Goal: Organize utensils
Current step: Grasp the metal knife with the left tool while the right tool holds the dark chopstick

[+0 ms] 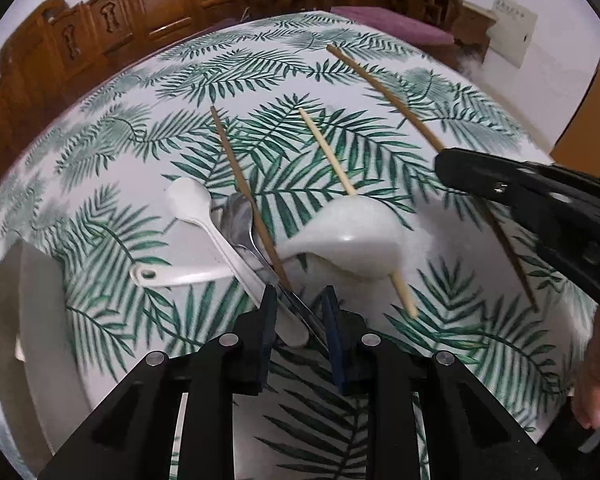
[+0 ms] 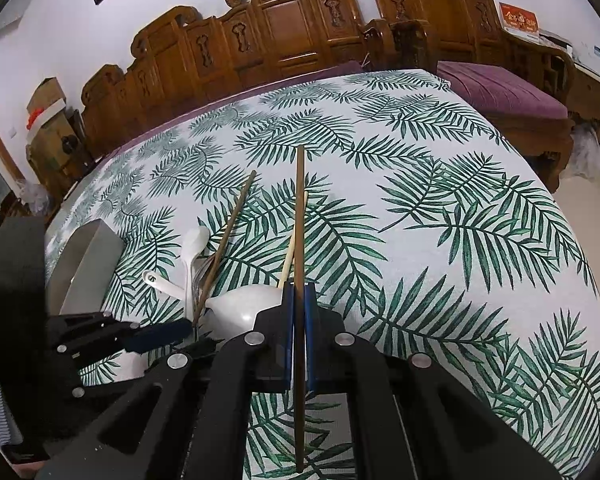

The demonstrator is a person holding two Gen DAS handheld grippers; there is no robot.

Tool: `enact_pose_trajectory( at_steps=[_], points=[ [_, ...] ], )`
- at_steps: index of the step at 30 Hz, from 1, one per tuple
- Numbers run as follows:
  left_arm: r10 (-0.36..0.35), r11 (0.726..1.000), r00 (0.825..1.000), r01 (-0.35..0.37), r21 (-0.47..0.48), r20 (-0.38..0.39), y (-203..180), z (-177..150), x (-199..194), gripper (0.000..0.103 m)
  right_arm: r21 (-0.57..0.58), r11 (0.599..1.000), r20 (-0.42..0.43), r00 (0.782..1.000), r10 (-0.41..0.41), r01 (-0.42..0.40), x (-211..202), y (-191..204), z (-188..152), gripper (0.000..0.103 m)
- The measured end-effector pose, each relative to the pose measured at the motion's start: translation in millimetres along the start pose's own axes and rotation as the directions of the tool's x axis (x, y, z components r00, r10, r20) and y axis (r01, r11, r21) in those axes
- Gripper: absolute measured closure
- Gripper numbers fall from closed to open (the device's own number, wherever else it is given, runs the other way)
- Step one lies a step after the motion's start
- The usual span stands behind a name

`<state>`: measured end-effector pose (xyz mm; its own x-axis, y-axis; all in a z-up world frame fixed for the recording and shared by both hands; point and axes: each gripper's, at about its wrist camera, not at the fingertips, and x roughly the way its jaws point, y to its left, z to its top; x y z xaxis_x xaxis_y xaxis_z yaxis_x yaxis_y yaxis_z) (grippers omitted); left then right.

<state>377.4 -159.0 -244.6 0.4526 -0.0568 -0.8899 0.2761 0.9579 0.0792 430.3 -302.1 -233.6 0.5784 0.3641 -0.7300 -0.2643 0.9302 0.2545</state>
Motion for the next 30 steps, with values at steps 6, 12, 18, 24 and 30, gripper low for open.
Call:
enact_pose_trajectory(
  at_steps=[6, 12, 18, 24, 30],
  points=[
    [0.045, 0.998, 0.998, -0.043, 0.052, -0.036, 6, -5, -1, 0.083, 0.01, 1.0, 0.003, 1.0, 0.005, -0.005, -1, -1, 1, 0.097],
    [0.051, 0.998, 0.997, -0.048, 0.05, -0.056, 18, -12, -2, 0.09, 0.003, 1.0, 0.002, 1.0, 0.01, -0.01, -1, 2, 1, 0.097],
    [0.056, 0.997, 0.997, -0.053, 0.056, -0.048, 24, -14, -3, 0.095, 0.008, 1.0, 0.0, 1.0, 0.011, -0.011, -1, 0, 1, 0.097],
    [0.042, 0.999, 0.997, -0.041, 0.029, -0.062, 30, -6, 1, 0.096, 0.0, 1.0, -0.003, 1.0, 0.012, -0.012, 1, 2, 1, 0.097],
    [0.09, 0.995, 0.995, -0.087, 0.056, -0.046, 26, 5, 8, 0.095, 0.004, 1.0, -0.005, 1.0, 0.013, -0.013, 1, 1, 1, 0.097]
  ],
)
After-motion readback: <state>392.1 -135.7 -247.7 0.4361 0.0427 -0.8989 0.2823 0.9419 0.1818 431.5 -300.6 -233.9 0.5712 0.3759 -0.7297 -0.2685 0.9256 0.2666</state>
